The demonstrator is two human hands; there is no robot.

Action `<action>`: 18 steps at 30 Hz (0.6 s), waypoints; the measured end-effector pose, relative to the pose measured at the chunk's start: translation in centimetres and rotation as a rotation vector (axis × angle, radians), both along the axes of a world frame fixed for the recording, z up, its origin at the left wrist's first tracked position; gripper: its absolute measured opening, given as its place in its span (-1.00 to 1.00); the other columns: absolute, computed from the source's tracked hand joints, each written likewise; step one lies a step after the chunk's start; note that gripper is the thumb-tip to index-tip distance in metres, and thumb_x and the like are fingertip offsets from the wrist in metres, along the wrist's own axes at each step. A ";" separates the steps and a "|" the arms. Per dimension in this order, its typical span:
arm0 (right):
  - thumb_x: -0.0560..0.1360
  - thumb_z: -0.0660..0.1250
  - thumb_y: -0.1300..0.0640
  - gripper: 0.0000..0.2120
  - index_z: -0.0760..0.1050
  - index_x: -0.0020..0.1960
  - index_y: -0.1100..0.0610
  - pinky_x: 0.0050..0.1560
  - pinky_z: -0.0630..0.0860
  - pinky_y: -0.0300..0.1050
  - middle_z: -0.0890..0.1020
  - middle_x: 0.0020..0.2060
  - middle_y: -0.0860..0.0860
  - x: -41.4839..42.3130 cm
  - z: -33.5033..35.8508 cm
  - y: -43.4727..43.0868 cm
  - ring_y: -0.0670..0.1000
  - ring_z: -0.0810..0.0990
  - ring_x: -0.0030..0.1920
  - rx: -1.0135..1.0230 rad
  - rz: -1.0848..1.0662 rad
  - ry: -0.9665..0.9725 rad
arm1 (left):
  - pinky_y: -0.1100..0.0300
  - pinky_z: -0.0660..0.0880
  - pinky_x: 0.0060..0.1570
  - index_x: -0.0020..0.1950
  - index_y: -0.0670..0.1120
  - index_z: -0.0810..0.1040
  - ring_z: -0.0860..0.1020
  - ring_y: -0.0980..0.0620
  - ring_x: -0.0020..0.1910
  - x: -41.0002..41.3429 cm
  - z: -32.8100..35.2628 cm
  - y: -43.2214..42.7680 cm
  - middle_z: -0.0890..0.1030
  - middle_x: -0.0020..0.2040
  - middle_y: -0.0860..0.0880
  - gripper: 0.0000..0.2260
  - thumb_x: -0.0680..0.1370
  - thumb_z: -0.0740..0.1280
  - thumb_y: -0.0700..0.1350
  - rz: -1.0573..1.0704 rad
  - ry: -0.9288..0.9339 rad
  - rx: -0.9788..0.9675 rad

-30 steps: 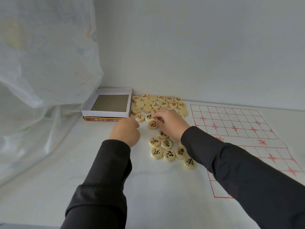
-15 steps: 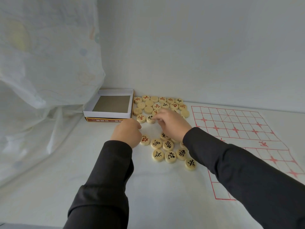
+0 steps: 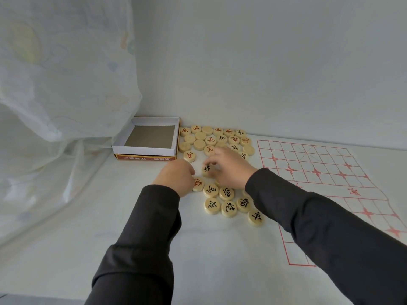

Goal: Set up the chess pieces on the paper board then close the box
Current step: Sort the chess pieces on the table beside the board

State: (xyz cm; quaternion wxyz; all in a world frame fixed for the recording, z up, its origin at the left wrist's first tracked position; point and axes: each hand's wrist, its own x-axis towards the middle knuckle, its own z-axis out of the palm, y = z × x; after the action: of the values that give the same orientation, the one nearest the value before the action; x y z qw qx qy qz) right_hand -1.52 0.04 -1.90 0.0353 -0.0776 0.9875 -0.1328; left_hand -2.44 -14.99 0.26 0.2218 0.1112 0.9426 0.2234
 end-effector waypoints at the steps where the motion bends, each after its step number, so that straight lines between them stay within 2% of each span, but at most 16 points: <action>1: 0.56 0.22 0.11 -0.72 0.52 0.25 0.05 0.18 0.36 -0.08 0.46 0.09 0.03 0.6 -0.1 0.1 0.03 0.37 0.17 -0.040 -0.015 -0.009 | 0.07 0.47 0.23 0.34 -0.14 0.44 0.52 -0.08 0.17 0.0 0.0 0.1 0.54 0.19 -0.14 -0.66 0.56 0.21 -0.29 -0.001 0.000 0.006; 4: 0.58 0.17 0.20 -0.72 0.53 0.23 0.09 0.24 0.33 -0.09 0.47 0.06 0.00 2.0 -0.3 0.8 0.01 0.37 0.19 -0.195 -0.048 -0.009 | 0.06 0.47 0.23 0.35 -0.15 0.43 0.52 -0.09 0.18 0.0 -0.1 0.3 0.53 0.20 -0.15 -0.65 0.55 0.21 -0.29 -0.013 -0.008 0.010; 6: 0.57 0.15 0.28 -0.66 0.47 0.30 0.11 0.33 0.26 -0.14 0.46 0.17 0.00 2.6 -0.2 1.7 0.00 0.34 0.27 -0.269 -0.120 0.041 | 0.05 0.45 0.26 0.37 -0.12 0.40 0.48 -0.10 0.23 0.1 -0.3 0.4 0.49 0.25 -0.15 -0.62 0.55 0.22 -0.30 -0.030 -0.004 0.005; 8: 0.55 0.12 0.33 -0.58 0.35 0.39 0.13 0.37 0.17 -0.16 0.41 0.32 0.05 2.8 0.0 2.7 0.02 0.28 0.37 -0.224 -0.193 0.097 | 0.04 0.41 0.29 0.40 -0.08 0.37 0.44 -0.10 0.28 0.1 -0.4 0.3 0.45 0.30 -0.13 -0.58 0.55 0.21 -0.30 -0.049 0.021 -0.008; 12: 0.53 0.11 0.36 -0.49 0.22 0.46 0.14 0.40 0.16 -0.12 0.33 0.40 0.08 3.1 -0.4 3.8 0.06 0.22 0.43 -0.150 -0.202 0.045 | 0.06 0.36 0.33 0.44 -0.04 0.29 0.39 -0.09 0.33 0.4 -0.7 0.3 0.42 0.34 -0.10 -0.54 0.56 0.18 -0.30 -0.077 0.082 -0.018; 15: 0.50 0.10 0.40 -0.48 0.28 0.44 0.14 0.41 0.19 -0.09 0.39 0.36 0.07 3.0 -0.6 3.9 0.07 0.25 0.40 -0.161 -0.187 0.090 | 0.07 0.35 0.34 0.48 -0.03 0.21 0.37 -0.08 0.36 0.7 -0.6 0.6 0.38 0.39 -0.09 -0.50 0.56 0.17 -0.29 -0.104 0.110 -0.011; 18: 0.45 0.08 0.46 -0.45 0.34 0.39 0.14 0.36 0.24 -0.09 0.53 0.18 0.05 3.2 -0.3 3.8 0.08 0.32 0.33 -0.247 -0.211 0.145 | 0.10 0.32 0.35 0.50 -0.05 0.17 0.34 -0.07 0.38 1.2 -0.5 1.2 0.34 0.42 -0.09 -0.49 0.56 0.14 -0.30 -0.138 0.150 0.001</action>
State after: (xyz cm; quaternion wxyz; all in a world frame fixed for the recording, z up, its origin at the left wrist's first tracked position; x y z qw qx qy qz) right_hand 1.66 3.82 -2.24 -0.0601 0.0134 0.9663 -0.2501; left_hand -1.28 -13.80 -0.23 0.1656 0.1923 0.9466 0.1991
